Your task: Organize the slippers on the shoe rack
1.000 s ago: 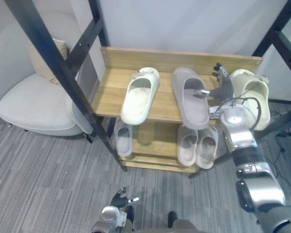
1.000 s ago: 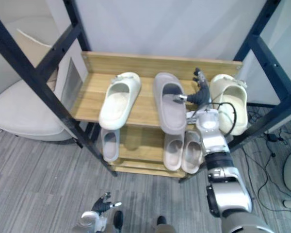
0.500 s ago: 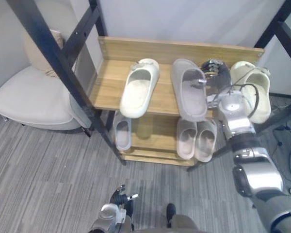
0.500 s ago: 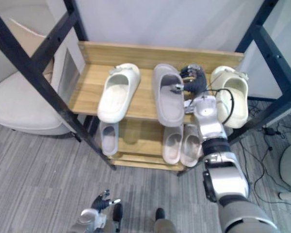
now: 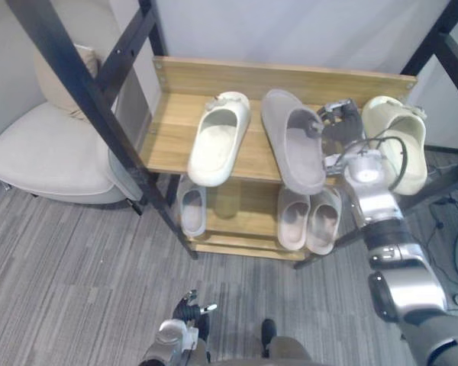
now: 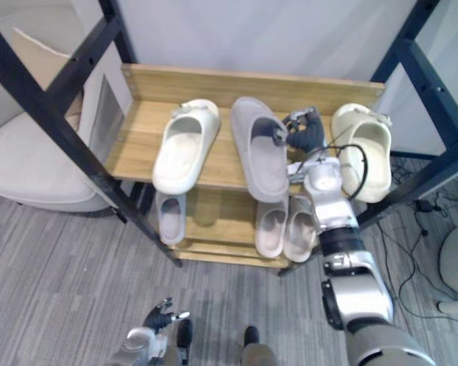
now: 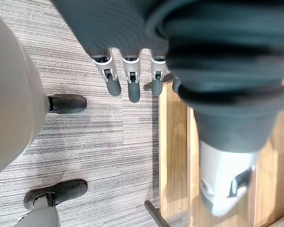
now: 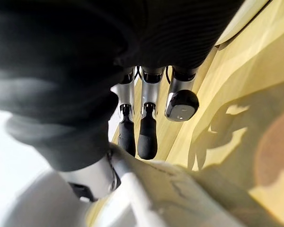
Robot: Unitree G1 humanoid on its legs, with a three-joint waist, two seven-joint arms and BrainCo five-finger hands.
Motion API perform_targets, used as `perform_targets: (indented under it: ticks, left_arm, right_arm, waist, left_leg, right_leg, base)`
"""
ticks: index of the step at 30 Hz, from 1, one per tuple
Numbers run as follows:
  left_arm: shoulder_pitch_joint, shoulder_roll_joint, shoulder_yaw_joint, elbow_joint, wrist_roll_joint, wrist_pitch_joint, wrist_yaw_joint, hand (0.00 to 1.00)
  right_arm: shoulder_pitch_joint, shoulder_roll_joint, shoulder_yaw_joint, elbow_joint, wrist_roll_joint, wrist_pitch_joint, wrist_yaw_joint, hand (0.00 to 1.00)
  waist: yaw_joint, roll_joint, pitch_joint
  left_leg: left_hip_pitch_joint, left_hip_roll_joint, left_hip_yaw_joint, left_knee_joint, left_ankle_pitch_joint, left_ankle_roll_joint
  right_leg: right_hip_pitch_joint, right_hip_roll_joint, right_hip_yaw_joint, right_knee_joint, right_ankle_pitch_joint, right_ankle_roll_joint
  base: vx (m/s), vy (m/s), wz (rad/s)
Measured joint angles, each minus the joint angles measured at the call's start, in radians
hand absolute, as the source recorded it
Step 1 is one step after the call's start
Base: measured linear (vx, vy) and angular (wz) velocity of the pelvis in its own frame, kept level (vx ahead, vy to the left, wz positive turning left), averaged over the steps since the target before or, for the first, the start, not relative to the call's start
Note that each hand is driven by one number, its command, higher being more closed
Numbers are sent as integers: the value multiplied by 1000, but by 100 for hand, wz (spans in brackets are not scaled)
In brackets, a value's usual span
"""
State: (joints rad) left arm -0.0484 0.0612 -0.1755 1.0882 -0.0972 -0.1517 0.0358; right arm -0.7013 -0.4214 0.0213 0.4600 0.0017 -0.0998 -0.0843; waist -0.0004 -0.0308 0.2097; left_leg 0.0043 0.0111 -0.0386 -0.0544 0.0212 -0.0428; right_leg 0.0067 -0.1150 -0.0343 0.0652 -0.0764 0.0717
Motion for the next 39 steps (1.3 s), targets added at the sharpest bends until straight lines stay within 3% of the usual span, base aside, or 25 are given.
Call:
perform_targets:
  ticks: [10,14,23,33,39]
  left_arm:
    - [15,1,0,2,35,4,0,0]
    - [24,2,0,3,58,4,0,0]
    - [41,4,-1,9,76,3,1,0]
    - [43,7,-21,34,97,-9,0,0]
    - [28,28,-63,48,111,-14,0,0]
  right_arm:
    - [267,65,-33,-329,1,-19,-5,100]
    - [349,137,-69,-514,21,-74,-9,100]
    - [501,186,-25,-730,109,-139,42,100]
    - [636,178,236,-805,159,-148,199,100]
    - [705,128,389,-787,156,-142,263,100]
  waist:
    - [-10,-1,-32]
    - [-13,-4,-55]
    - [-13,-13,-103]
    - [-13,-16,-126]
    - [-9,-34,-120]
  left_leg:
    - [17,-4,-10,-2,0,0]
    - [28,-4,-17,-2,0,0]
    - [36,-4,-23,-1,-1,-1]
    - [63,-4,-28,3,1,-3]
    - [17,-33,-58,100,-31,-9]
  right_leg:
    - [12,-6,-9,9,-12,13]
    - [11,-9,-13,37,-31,16]
    - [-4,-10,-13,89,-56,14]
    - [9,-12,-14,122,-74,11]
    - [-36,-43,-35,258,-142,11]
  base:
    - [-11,-3,2]
    - [-1,-12,4]
    - [-20,-10,1]
    - [-11,-7,1]
    - [-38,-19,17]
